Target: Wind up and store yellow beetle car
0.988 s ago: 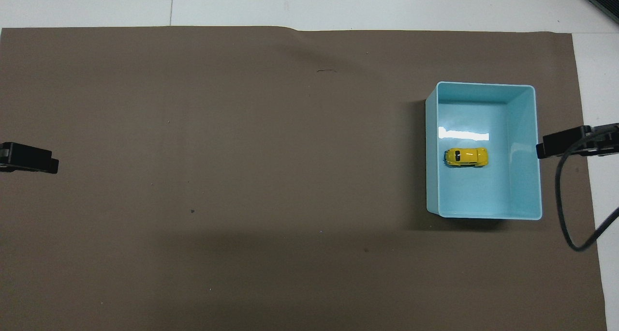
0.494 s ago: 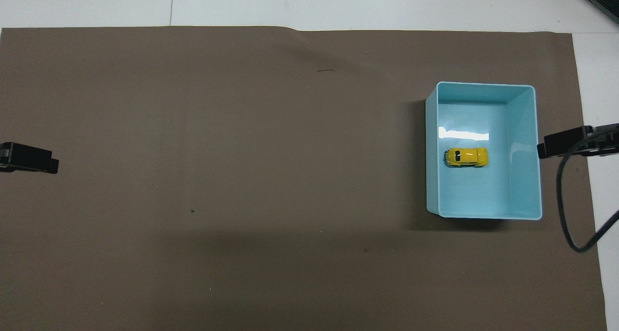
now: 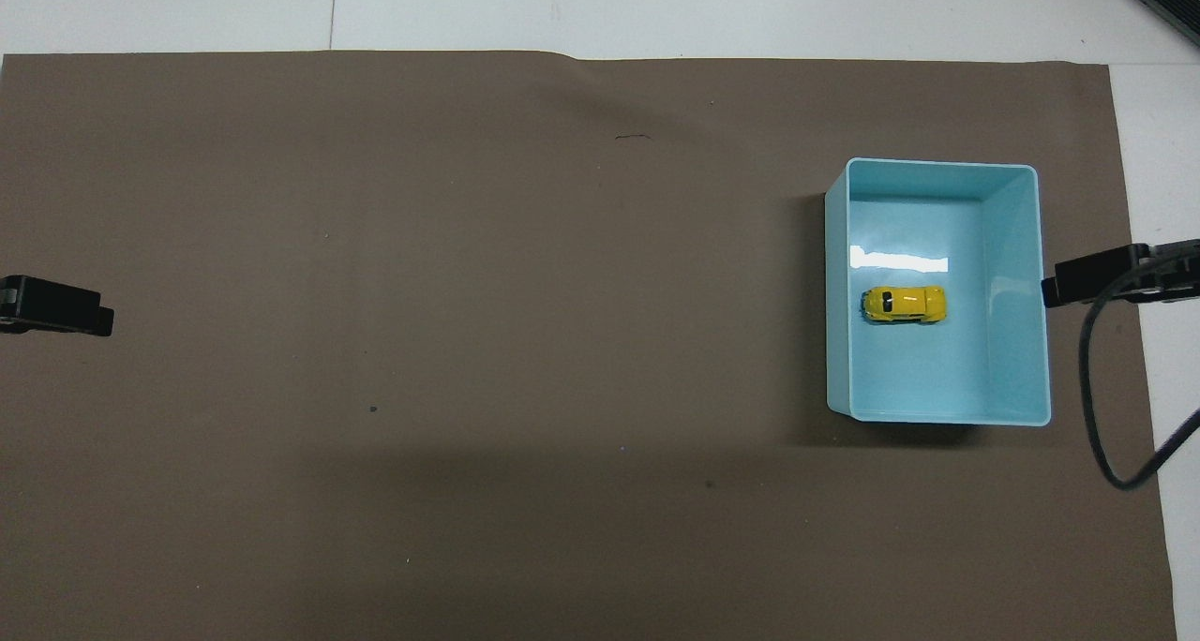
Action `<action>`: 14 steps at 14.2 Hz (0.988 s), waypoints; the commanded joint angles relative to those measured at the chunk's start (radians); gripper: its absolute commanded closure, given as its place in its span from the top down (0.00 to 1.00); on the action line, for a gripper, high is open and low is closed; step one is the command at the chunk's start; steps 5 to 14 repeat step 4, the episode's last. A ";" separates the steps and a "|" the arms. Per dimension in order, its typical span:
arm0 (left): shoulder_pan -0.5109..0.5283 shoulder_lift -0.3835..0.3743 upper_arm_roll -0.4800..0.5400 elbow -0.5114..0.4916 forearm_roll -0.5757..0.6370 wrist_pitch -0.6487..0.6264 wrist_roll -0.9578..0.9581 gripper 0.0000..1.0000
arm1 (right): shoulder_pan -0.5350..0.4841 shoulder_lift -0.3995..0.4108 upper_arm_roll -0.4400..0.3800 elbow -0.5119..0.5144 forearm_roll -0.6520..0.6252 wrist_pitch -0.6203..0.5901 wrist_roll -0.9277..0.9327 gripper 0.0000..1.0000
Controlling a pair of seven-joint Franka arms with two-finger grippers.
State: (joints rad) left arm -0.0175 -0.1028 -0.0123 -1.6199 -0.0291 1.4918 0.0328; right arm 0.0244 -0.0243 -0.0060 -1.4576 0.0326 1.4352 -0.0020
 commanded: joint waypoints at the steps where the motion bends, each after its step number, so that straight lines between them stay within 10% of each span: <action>1: 0.010 -0.020 -0.008 -0.014 0.009 -0.013 -0.010 1.00 | -0.005 -0.013 -0.003 -0.003 -0.003 -0.002 -0.022 1.00; 14: 0.010 -0.020 -0.008 -0.014 0.009 -0.013 -0.010 1.00 | -0.005 -0.013 -0.003 -0.003 -0.003 -0.002 -0.019 1.00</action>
